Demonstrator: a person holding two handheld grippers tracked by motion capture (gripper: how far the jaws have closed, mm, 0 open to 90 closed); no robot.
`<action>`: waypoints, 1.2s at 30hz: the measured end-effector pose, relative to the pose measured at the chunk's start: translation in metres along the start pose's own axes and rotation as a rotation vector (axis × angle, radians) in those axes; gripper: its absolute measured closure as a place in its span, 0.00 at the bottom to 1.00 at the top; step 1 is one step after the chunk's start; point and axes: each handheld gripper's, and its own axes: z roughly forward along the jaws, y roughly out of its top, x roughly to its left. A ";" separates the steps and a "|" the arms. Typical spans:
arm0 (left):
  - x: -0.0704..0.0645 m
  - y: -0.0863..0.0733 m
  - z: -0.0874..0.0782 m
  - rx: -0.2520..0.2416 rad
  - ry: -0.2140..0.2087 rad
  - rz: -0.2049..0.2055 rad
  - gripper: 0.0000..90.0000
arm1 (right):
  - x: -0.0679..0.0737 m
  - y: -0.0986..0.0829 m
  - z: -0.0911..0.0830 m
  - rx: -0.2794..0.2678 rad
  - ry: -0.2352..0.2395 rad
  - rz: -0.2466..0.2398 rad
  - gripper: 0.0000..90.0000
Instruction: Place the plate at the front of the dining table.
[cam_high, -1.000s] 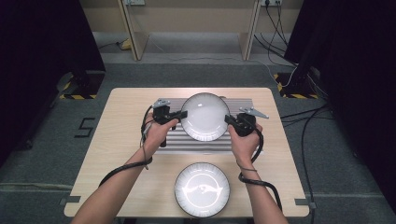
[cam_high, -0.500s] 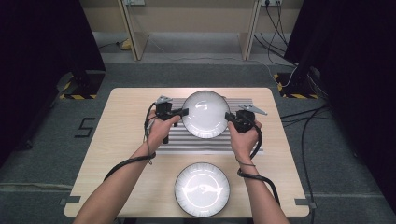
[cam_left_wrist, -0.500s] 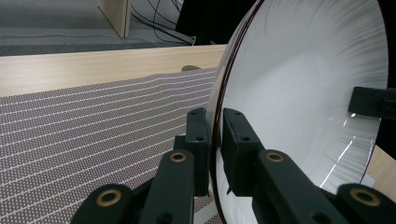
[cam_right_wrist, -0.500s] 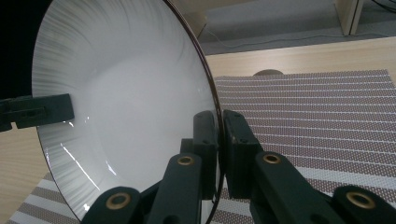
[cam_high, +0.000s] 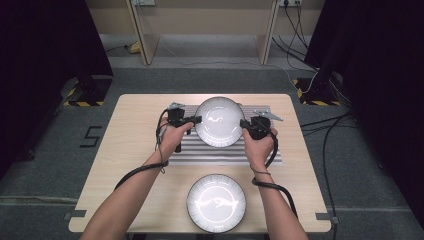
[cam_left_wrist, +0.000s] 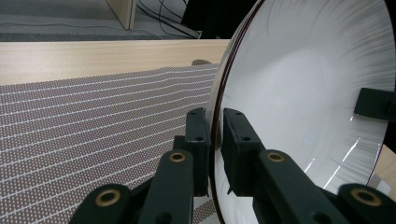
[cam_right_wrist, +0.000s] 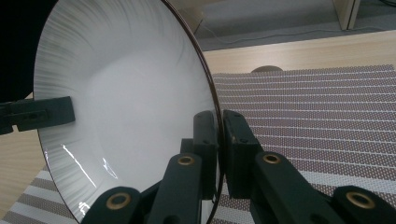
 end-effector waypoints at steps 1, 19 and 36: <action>0.001 0.000 0.001 0.003 0.004 0.000 0.89 | 0.000 0.000 0.001 0.003 0.000 0.002 0.94; 0.012 -0.002 0.018 0.029 0.041 -0.019 0.88 | -0.004 -0.002 0.022 0.028 -0.017 0.016 0.94; 0.016 -0.011 0.033 0.076 0.071 -0.053 0.87 | -0.011 -0.011 0.034 0.065 -0.038 0.030 0.94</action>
